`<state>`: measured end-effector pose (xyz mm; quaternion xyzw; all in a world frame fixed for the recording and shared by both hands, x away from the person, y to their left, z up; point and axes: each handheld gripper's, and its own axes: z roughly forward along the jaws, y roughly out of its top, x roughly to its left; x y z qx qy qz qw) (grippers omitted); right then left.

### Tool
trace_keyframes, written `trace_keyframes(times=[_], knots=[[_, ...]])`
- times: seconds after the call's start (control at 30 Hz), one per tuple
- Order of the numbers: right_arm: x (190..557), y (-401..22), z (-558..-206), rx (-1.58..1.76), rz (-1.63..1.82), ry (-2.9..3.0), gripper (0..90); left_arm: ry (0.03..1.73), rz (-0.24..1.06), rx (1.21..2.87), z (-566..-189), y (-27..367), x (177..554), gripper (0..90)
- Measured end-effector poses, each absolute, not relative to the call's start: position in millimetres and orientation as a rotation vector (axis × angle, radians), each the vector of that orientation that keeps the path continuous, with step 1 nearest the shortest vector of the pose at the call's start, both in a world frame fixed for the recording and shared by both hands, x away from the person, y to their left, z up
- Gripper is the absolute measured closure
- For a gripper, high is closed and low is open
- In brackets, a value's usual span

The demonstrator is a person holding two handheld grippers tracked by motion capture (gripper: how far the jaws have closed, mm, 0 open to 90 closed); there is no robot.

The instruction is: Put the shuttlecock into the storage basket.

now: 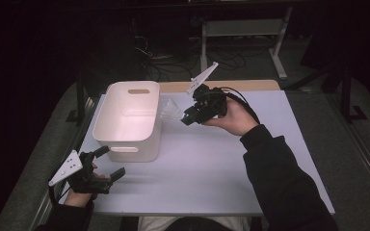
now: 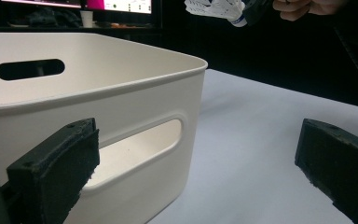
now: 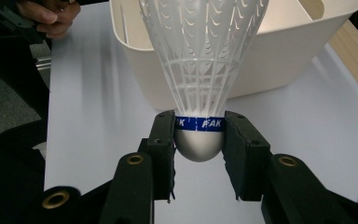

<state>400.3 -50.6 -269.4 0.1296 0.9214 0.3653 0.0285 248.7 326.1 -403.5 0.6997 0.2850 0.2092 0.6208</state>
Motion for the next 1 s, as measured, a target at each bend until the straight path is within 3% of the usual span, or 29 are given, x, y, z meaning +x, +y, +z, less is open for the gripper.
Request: trace_keyframes(times=[1.0], knots=[[405.9,-18.8,-246.7,0.314,1.149,2.844,64.0,0.654,0.482,1.609,-403.4,326.1,248.5,0.0]])
